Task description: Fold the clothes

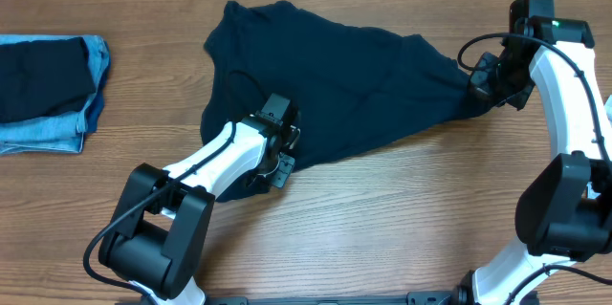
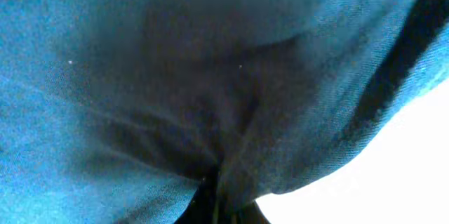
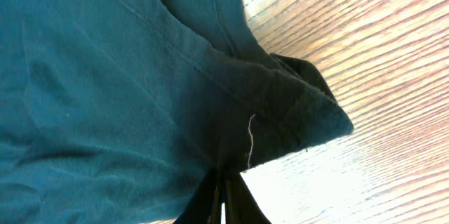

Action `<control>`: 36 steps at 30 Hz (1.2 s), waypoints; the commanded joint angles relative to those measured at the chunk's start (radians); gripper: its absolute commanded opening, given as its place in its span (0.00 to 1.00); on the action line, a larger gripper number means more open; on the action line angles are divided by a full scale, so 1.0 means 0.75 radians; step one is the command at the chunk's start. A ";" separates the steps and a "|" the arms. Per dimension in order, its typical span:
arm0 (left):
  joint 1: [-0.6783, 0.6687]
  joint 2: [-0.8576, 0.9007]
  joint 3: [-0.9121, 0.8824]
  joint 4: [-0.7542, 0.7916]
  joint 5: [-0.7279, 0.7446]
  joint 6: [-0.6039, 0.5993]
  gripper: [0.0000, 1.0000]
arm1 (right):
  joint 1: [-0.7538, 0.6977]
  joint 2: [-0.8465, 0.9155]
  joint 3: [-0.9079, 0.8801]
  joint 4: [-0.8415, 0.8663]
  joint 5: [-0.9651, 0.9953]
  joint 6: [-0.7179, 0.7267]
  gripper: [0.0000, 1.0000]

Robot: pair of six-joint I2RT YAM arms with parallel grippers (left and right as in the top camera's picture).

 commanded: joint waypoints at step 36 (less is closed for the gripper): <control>0.041 -0.332 0.186 -0.381 -0.217 -0.088 0.04 | -0.009 -0.027 -0.410 0.339 0.006 -0.084 0.60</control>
